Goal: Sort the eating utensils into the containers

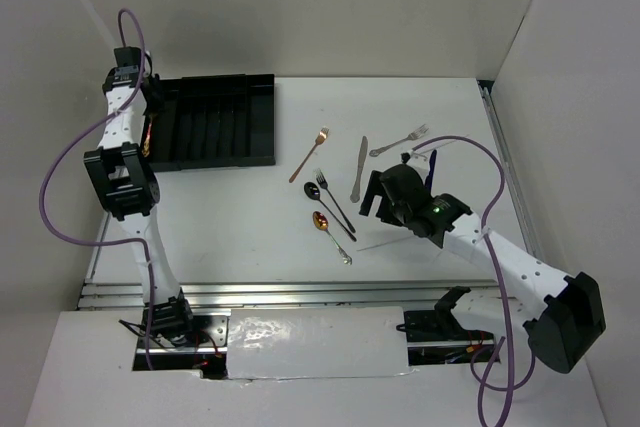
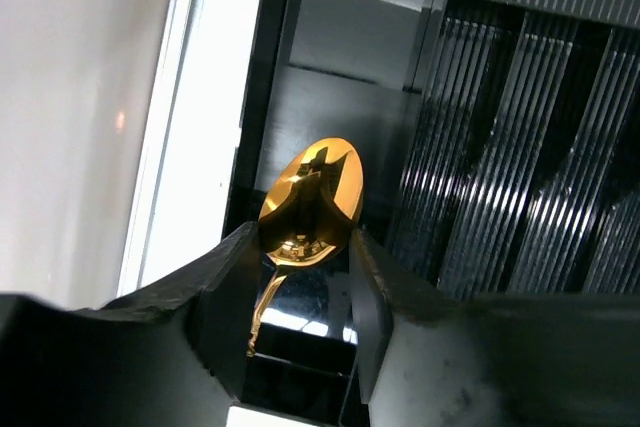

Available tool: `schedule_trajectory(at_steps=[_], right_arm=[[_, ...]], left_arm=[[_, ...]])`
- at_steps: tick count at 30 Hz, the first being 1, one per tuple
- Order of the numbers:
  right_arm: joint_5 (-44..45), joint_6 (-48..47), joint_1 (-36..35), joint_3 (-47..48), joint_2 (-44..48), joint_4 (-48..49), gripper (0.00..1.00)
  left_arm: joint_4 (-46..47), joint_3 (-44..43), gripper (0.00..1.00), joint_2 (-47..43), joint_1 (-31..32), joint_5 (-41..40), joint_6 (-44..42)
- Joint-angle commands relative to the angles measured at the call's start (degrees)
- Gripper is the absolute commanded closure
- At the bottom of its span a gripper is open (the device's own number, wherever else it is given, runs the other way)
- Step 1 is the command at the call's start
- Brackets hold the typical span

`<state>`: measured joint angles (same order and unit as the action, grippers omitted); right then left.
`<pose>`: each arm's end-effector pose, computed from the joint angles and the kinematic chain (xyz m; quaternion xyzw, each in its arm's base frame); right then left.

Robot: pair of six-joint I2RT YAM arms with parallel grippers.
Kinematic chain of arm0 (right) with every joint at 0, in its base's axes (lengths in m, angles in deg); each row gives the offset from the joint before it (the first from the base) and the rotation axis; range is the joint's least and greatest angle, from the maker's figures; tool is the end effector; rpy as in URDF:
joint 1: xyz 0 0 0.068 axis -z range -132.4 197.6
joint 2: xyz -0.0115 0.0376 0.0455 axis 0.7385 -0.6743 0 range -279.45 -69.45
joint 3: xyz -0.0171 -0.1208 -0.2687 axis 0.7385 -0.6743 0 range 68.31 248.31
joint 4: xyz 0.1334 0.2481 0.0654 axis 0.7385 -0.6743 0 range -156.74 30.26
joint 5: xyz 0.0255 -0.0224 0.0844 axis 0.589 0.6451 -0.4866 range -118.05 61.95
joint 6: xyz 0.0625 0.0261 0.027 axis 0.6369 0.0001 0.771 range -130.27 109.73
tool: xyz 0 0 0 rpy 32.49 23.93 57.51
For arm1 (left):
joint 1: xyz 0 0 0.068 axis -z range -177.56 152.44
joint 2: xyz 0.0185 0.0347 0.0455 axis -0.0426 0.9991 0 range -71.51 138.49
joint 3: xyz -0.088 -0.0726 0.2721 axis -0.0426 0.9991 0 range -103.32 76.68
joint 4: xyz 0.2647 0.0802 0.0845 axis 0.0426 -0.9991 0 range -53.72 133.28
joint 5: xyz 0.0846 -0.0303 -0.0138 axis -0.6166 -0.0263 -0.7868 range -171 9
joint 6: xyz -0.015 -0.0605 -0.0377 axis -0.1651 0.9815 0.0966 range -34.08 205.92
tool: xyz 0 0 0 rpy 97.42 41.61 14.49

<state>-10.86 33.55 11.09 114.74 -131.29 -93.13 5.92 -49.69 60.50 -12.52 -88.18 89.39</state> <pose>0.2133 0.1354 0.2521 0.1114 0.9203 0.1175 0.3561 0.5671 0.1594 0.2680 -0.1713 0.8994 0.0970 0.3902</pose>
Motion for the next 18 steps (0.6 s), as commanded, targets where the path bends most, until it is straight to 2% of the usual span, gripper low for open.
schedule_trajectory(at_steps=[1,4,6,7,8,14,18], right_arm=[[5.6,-1.6,-0.1,2.0,2.1,-1.9,0.0],[6.0,-1.9,0.9,2.3,2.9,-2.8,0.0],[5.8,-1.9,1.1,2.0,3.2,-2.7,0.0],[5.6,-1.9,1.1,1.4,3.3,-2.4,0.0],[5.1,-2.1,1.4,1.1,3.4,-1.8,0.0],[3.6,-1.6,1.4,1.7,2.4,-2.5,0.0],[0.8,-3.7,1.0,0.9,4.4,-1.5,0.0]], left_arm=[[2.8,-1.6,0.46,2.2,0.4,1.1,1.1],[0.3,-4.8,0.42,4.7,0.5,1.1,1.0],[0.4,-4.0,0.33,4.5,0.3,0.8,1.0],[0.6,-3.5,0.26,4.2,0.5,0.0,1.4],[1.1,-2.9,0.02,3.9,0.5,-1.0,1.5],[-1.7,-3.9,0.01,-0.4,1.3,-1.7,1.8],[-3.2,0.7,0.02,-12.7,5.2,-4.5,3.8]])
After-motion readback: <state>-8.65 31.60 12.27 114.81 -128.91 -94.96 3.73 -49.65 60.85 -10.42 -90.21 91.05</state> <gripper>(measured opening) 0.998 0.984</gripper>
